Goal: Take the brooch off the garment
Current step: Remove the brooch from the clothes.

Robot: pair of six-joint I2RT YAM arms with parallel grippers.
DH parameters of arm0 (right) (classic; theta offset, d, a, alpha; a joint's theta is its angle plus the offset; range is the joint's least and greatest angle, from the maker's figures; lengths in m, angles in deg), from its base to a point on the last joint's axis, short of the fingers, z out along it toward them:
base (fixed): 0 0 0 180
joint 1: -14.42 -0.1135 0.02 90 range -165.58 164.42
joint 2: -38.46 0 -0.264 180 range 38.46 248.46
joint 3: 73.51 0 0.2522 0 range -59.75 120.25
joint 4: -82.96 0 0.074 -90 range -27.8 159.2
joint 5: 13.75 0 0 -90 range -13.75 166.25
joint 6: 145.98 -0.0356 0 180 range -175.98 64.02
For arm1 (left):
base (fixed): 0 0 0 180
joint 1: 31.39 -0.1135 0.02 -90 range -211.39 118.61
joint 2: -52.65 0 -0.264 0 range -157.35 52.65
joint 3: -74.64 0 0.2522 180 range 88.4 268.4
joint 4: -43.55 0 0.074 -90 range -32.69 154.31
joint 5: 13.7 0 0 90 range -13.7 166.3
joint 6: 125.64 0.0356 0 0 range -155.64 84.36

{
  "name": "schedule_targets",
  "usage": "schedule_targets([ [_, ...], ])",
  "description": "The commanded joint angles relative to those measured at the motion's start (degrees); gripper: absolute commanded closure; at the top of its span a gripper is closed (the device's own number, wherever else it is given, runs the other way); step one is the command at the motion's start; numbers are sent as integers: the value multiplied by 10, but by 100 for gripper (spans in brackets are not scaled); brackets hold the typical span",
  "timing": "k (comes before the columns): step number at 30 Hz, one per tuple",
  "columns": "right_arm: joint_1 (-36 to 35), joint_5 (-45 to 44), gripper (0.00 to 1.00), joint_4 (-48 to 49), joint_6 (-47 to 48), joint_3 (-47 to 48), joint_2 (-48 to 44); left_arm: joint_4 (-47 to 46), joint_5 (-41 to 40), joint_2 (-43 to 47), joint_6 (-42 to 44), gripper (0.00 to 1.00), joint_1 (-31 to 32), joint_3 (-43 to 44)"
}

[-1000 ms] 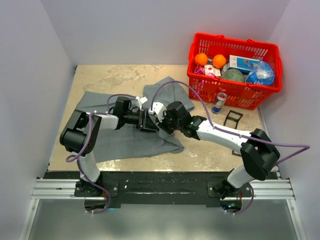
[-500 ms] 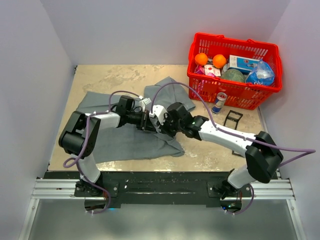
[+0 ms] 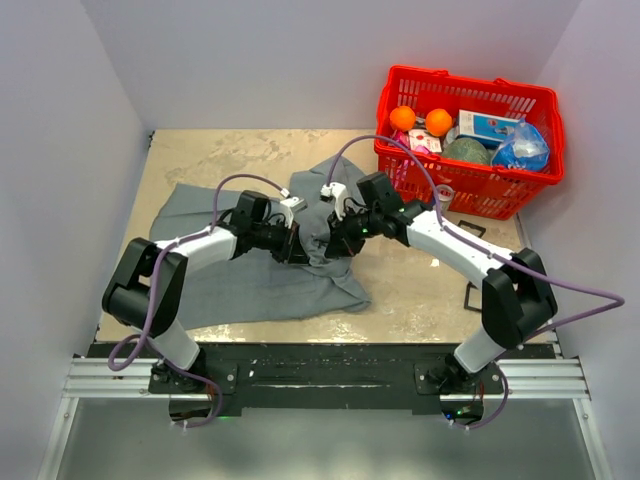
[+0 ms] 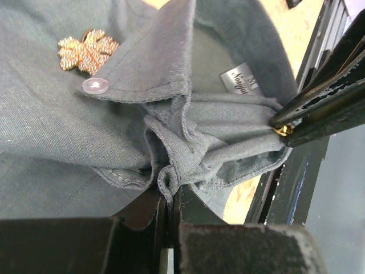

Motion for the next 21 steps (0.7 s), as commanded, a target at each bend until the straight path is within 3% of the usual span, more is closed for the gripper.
schedule_targets([
  [1,26,114,100,-61,-20,59,3,25,-63,21,42,100,-6,-15],
  [6,27,104,100,-77,6,64,4,-20,-2,49,24,98,-7,-31],
  [7,27,104,100,-74,8,62,1,-57,10,58,6,81,-7,-39],
  [10,27,82,100,-75,30,57,-11,-114,74,72,-33,58,-6,-55],
  [16,26,15,100,-67,91,38,-60,-288,177,34,-197,29,4,-92],
  [18,26,7,100,-50,93,29,-69,-313,193,16,-227,10,7,-90],
  [21,20,-14,100,-24,93,12,-78,-387,209,-9,-295,8,9,-90],
])
